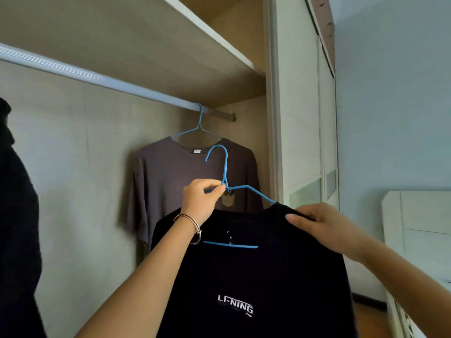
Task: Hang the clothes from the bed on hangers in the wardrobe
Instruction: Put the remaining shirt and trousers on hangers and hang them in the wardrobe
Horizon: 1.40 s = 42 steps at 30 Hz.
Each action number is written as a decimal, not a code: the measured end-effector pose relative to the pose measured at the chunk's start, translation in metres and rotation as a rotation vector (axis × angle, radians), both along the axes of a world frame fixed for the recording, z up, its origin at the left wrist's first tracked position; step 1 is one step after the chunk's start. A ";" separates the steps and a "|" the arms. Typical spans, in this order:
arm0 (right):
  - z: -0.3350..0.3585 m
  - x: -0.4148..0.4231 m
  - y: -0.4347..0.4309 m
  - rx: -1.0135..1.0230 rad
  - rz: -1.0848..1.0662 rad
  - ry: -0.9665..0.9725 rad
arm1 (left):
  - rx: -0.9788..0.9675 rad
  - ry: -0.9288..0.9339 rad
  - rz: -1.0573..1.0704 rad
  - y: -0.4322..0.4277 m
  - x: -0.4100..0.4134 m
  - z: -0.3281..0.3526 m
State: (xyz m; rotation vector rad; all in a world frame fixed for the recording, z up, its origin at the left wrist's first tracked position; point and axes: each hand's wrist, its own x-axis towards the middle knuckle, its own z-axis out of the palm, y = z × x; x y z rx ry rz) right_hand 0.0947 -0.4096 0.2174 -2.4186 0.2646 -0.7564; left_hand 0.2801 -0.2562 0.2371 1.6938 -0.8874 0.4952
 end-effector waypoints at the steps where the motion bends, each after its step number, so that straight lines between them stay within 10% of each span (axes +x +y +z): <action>1: 0.007 0.018 -0.009 0.009 0.012 -0.017 | 0.012 -0.028 0.092 -0.009 0.011 0.006; 8: 0.070 0.138 -0.029 0.009 0.144 -0.231 | -0.138 0.249 -0.044 -0.044 0.062 0.066; 25: 0.181 0.327 -0.031 0.238 0.185 -0.357 | -0.094 0.152 0.026 -0.078 0.189 0.184; 36: 0.138 0.348 -0.052 0.305 0.474 -0.448 | -0.207 0.146 0.153 -0.082 0.220 0.127; 42: 0.111 0.333 -0.050 0.205 0.524 -0.597 | 0.039 0.101 0.130 -0.080 0.194 0.030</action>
